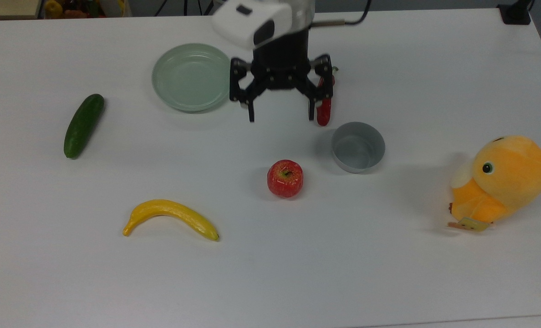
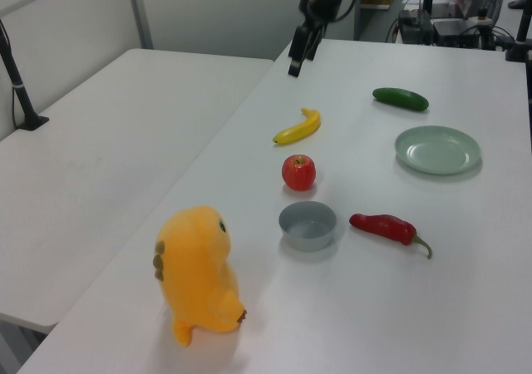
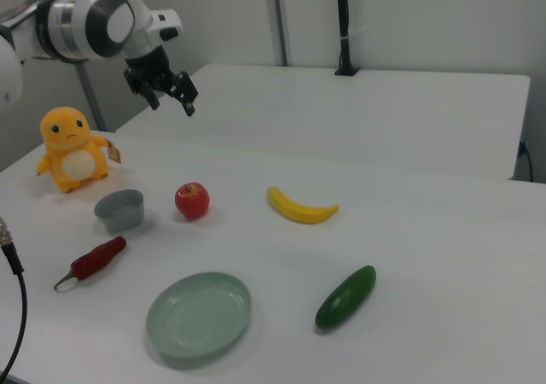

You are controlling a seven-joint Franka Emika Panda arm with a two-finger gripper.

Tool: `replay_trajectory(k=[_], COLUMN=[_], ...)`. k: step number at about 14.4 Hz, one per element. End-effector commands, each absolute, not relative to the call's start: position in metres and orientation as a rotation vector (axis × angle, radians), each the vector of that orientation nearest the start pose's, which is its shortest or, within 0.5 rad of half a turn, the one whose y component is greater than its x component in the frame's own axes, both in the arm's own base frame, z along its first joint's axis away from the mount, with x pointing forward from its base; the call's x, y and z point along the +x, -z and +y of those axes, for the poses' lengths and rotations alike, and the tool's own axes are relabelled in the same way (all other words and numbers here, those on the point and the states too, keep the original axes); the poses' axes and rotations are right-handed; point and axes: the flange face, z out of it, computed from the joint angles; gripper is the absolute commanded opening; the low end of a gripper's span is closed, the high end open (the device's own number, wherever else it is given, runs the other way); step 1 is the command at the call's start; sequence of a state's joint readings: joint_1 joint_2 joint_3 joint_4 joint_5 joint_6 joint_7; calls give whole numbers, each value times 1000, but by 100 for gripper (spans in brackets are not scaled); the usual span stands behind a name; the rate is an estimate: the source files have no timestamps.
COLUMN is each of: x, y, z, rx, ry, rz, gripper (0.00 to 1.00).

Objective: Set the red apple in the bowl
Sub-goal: 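Move the open gripper down over the red apple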

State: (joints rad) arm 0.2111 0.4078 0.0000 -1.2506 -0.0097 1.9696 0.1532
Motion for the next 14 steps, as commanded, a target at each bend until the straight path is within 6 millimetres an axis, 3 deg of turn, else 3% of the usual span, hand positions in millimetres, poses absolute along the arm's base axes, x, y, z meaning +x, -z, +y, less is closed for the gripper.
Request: replay_trajectory(k=[1, 5, 11, 14], x=[705, 719, 719, 717], y=[-519, -453, -395, -382], z=[159, 167, 175, 177], rx=[-3044, -3061, -3109, -3125], ry=[471, 416, 339, 311], rz=[-88, -103, -165, -181], gripper=[100, 100, 100, 100])
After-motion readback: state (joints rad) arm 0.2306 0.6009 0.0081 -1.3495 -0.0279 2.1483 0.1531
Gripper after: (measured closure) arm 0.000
